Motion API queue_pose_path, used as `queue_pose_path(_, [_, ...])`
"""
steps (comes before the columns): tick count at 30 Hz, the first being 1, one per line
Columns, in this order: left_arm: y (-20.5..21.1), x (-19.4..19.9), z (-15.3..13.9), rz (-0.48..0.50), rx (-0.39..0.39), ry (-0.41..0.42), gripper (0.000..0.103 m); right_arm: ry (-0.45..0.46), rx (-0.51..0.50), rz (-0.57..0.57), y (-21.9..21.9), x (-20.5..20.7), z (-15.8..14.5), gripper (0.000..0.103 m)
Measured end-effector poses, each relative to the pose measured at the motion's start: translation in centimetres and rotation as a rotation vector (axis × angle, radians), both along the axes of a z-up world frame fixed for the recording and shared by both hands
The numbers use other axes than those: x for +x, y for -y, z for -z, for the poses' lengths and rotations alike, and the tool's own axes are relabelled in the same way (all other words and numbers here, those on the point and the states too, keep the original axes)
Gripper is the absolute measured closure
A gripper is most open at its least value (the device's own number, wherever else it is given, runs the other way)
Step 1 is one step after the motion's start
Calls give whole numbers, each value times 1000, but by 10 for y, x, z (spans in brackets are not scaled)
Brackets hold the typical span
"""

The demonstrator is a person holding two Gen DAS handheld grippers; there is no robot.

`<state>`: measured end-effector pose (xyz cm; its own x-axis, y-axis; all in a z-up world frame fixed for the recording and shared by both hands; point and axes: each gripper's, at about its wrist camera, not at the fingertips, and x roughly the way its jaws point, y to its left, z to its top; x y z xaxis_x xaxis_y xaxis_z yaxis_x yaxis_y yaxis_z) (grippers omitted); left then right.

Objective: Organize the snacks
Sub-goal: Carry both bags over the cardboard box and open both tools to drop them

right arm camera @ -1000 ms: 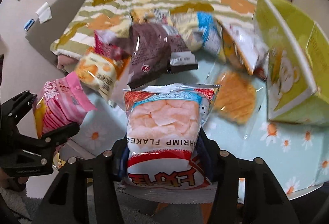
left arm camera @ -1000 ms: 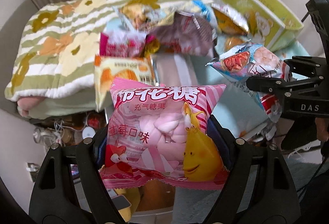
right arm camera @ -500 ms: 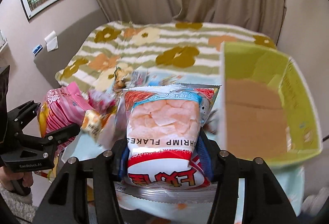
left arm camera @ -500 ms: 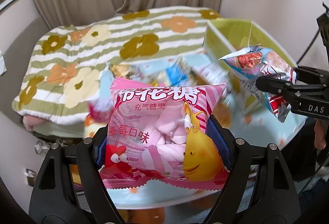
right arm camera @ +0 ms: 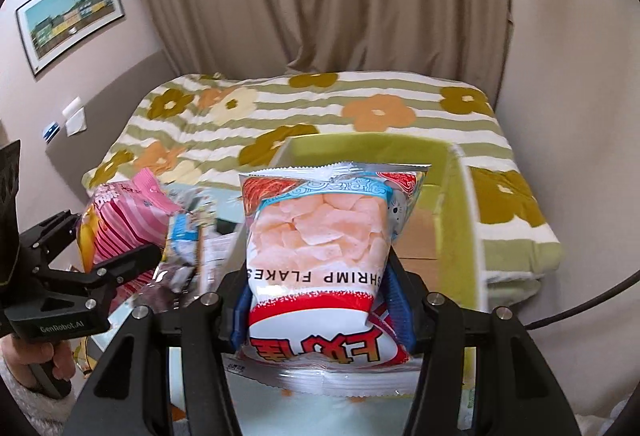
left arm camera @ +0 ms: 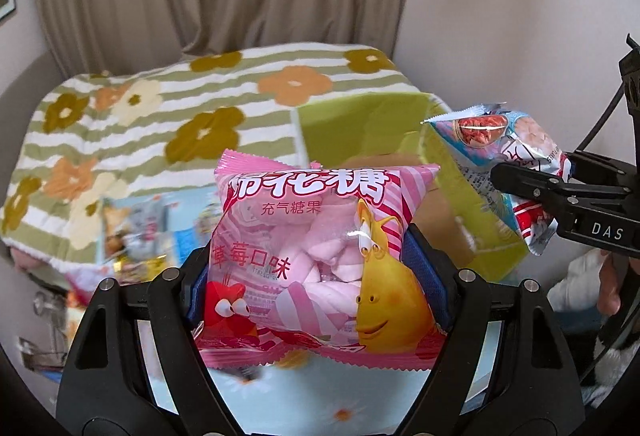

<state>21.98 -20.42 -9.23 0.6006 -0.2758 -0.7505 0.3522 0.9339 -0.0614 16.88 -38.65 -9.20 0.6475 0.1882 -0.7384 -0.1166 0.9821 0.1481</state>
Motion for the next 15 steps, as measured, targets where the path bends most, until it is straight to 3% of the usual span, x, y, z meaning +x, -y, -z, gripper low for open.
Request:
queue_pose_path(6, [56, 26, 21, 84, 15, -65, 24, -21, 30, 72, 43, 7, 7, 51])
queue_pose_path(13, [93, 48, 49, 185, 58, -122, 21, -55, 40, 128, 65, 11, 18, 51])
queue_pose_path(15, [99, 52, 54, 199, 74, -133, 4, -63, 31, 135, 66, 14, 21, 51])
